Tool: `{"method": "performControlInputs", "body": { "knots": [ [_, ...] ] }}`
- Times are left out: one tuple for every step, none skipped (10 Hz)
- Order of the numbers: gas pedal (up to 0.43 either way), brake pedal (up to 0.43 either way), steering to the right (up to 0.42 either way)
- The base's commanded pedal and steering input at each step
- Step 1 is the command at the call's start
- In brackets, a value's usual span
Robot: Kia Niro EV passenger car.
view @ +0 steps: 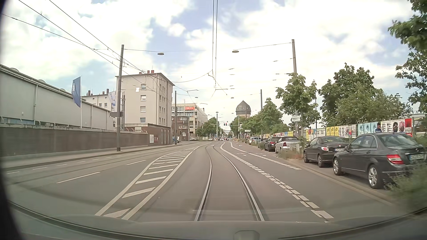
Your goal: Follow the waypoints while adhering to traffic rules and regulations
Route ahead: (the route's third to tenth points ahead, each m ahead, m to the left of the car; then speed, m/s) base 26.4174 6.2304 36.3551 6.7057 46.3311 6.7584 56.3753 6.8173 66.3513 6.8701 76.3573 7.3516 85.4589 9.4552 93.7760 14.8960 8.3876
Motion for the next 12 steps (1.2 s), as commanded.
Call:
{"method": "performControlInputs", "body": {
  "knots": [
    [0.0, 0.024, -0.005],
    [0.0, 0.024, -0.009],
    [0.0, 0.024, -0.021],
    [0.0, 0.024, -0.026],
    [0.0, 0.024, -0.025],
    [0.0, 0.024, -0.025],
    [0.0, 0.024, -0.026],
    [0.0, 0.024, -0.027],
    [0.0, 0.024, -0.028],
    [0.0, 0.024, -0.033],
    [0.0, 0.024, -0.036],
    [0.0, 0.024, -0.035]
  ]
}}
